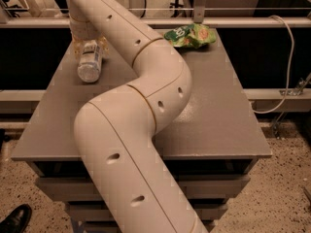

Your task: Place blue plastic bottle upright

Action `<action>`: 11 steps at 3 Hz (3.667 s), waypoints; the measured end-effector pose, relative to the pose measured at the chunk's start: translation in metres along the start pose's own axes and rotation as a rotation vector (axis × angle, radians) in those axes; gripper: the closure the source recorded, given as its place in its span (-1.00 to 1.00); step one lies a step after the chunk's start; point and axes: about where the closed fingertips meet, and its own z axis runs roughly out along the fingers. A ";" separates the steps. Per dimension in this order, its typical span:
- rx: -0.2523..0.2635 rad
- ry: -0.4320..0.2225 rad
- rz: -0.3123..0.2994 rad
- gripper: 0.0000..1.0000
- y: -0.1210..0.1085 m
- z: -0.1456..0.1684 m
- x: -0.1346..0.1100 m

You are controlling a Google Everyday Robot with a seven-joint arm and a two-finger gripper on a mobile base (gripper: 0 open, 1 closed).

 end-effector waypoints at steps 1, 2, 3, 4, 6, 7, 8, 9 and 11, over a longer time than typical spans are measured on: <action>0.015 -0.012 0.006 0.21 -0.005 -0.003 -0.004; 0.082 -0.120 -0.036 0.84 -0.040 -0.047 -0.018; 0.120 -0.258 -0.093 1.00 -0.086 -0.116 -0.016; 0.039 -0.461 -0.130 1.00 -0.122 -0.189 0.009; -0.229 -0.588 -0.380 1.00 -0.078 -0.187 0.098; -0.359 -0.642 -0.433 1.00 -0.059 -0.149 0.129; -0.364 -0.756 -0.456 1.00 -0.063 -0.173 0.127; -0.350 -0.748 -0.457 1.00 -0.066 -0.171 0.126; -0.547 -0.841 -0.506 1.00 -0.068 -0.159 0.129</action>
Offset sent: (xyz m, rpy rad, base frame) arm -0.0037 -0.0731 0.0808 -0.1103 -0.2079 0.0107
